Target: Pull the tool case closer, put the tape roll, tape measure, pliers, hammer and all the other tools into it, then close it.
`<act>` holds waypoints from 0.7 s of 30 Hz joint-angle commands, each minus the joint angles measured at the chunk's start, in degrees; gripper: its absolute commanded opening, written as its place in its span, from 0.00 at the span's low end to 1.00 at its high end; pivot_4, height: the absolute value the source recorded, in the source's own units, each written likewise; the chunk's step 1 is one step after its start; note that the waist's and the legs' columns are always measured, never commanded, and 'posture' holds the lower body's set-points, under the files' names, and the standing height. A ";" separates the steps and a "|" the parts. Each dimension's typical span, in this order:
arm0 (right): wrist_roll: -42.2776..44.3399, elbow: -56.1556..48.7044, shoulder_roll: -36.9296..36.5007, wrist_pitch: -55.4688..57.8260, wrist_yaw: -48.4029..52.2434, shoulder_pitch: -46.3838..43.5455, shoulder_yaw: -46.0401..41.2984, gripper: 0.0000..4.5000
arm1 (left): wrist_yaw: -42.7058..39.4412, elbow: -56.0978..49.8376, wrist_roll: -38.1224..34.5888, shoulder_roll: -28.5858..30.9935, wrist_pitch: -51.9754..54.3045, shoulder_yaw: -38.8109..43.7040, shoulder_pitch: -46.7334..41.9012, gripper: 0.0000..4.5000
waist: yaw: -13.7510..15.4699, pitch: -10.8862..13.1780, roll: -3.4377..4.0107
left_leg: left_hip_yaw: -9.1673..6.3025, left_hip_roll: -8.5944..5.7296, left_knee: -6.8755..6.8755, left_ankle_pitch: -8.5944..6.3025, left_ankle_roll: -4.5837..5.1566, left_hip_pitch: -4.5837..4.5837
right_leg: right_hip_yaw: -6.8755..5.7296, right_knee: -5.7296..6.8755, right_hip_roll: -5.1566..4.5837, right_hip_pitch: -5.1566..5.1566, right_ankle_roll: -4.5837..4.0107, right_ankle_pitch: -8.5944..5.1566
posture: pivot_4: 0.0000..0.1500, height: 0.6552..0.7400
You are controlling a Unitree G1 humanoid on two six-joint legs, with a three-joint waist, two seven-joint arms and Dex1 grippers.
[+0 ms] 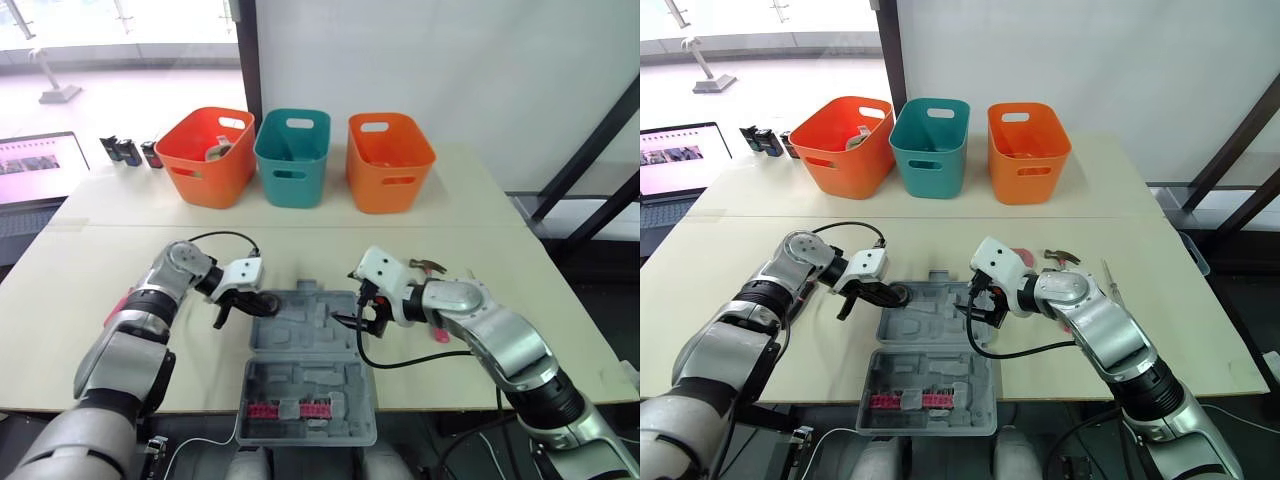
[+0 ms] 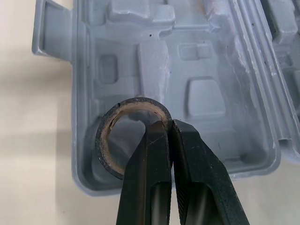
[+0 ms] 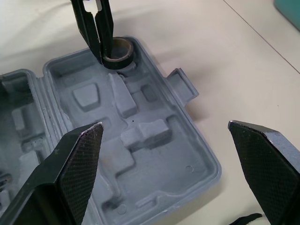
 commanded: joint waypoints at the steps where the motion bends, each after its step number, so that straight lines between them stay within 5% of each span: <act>1: 0.27 -2.33 -0.17 -0.44 -0.27 -0.41 -1.52 1.00 | 0.74 0.29 0.91 0.77 -0.39 -0.42 -0.05 0.02 | 0.00 0.00 0.00 | 0.00 0.00 0.00 0.00 0.00 0.00 | 0.00 0.00 0.00 0.00 0.00 0.00 | 1.00 1.00; 7: 0.24 -1.84 0.02 -0.59 -0.35 -0.52 -1.41 1.00 | 1.44 0.46 0.68 0.66 -0.23 -0.13 -0.14 0.02 | 0.00 0.00 0.00 | -0.01 0.00 0.01 0.00 0.00 0.00 | -0.01 0.01 0.00 0.00 0.00 0.00 | 1.00 1.00; 11: 0.28 -1.74 -0.04 -0.64 -0.30 -0.46 -1.46 1.00 | 2.10 -0.04 -0.58 0.28 0.31 1.02 -0.72 0.34 | 0.01 0.00 0.00 | -0.01 0.00 0.01 0.00 0.00 0.00 | -0.01 0.01 0.00 0.00 0.00 0.00 | 1.00 1.00; 14: 0.33 -1.86 -0.07 -0.56 -0.29 -0.42 -1.49 1.00 | 1.68 -0.73 -1.24 0.60 0.21 1.43 -1.03 0.69 | 0.01 0.00 0.00 | -0.01 0.00 0.01 0.00 0.00 0.00 | -0.01 0.01 0.00 0.00 0.00 0.00 | 1.00 1.00; 21: 0.47 -2.12 -0.25 -0.51 -0.25 0.01 -1.74 1.00 | -2.56 -5.93 -6.00 2.07 4.48 4.70 -0.77 0.69 | -0.01 0.00 0.00 | -0.02 0.00 0.01 0.00 0.00 0.00 | -0.02 0.01 0.00 0.00 0.00 0.00 | 1.00 1.00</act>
